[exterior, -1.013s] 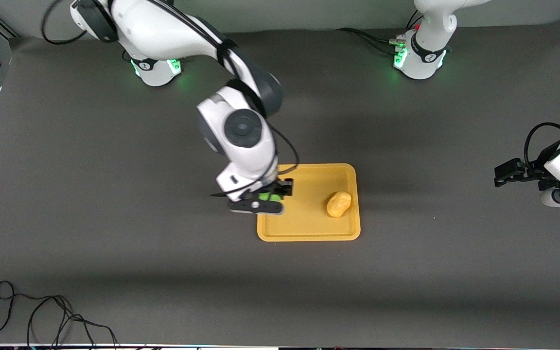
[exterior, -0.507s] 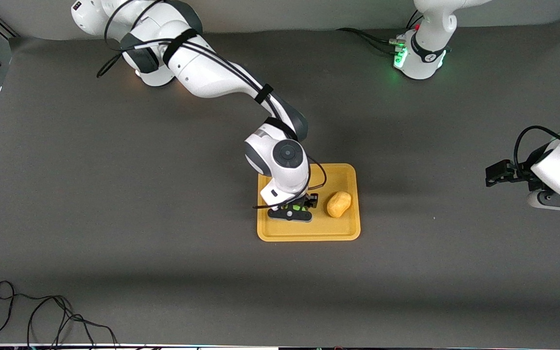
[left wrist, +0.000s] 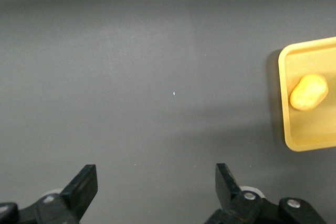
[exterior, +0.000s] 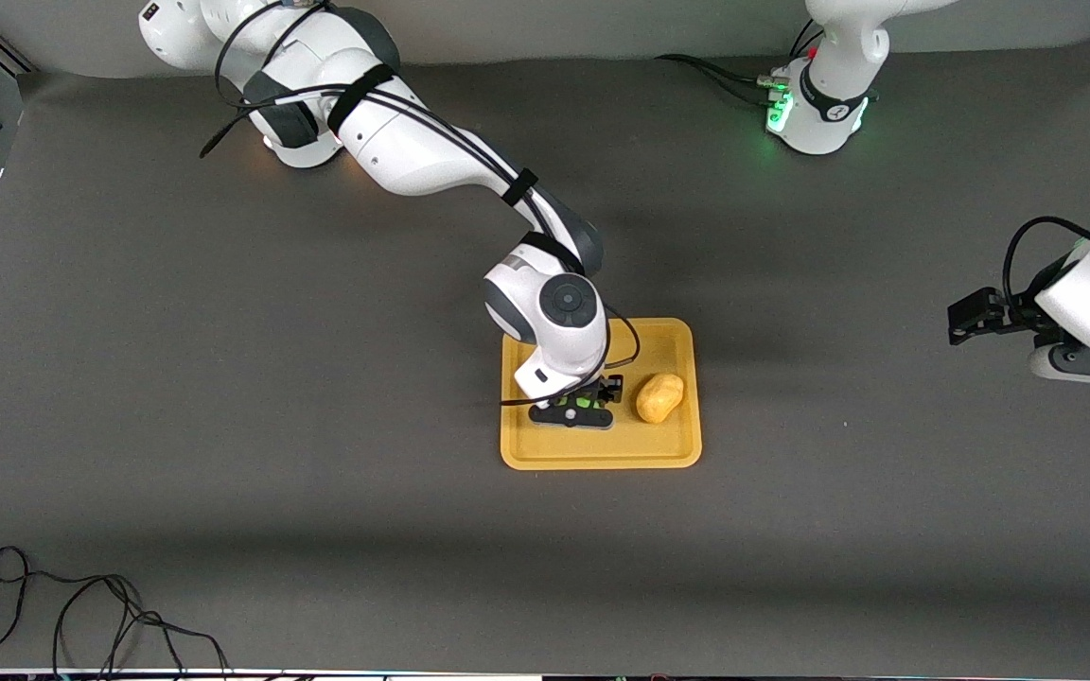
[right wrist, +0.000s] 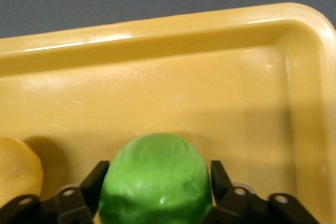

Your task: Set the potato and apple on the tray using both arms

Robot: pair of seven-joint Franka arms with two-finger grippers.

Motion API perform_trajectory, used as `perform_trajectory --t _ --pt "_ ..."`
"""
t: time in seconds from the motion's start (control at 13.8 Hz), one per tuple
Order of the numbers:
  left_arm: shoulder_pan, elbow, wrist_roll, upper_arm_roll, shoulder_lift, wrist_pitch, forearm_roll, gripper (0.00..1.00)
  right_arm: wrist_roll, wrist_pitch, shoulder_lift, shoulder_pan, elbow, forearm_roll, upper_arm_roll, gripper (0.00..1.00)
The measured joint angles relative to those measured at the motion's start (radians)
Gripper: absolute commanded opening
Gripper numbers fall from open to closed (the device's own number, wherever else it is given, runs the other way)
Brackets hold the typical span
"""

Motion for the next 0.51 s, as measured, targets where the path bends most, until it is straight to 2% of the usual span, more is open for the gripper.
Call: perform_trajectory --t 0.22,0.51 --pt "0.001 -0.007 0.020 0.002 -0.005 0.002 0.000 1.00 0.000 -0.058 -0.019 0.000 0.036 -0.001 -0.005 1.00" --pt "0.001 -0.007 0.026 0.002 -0.002 0.010 0.000 1.00 0.000 -0.299 -0.171 -0.030 0.072 -0.001 -0.013 1.00"
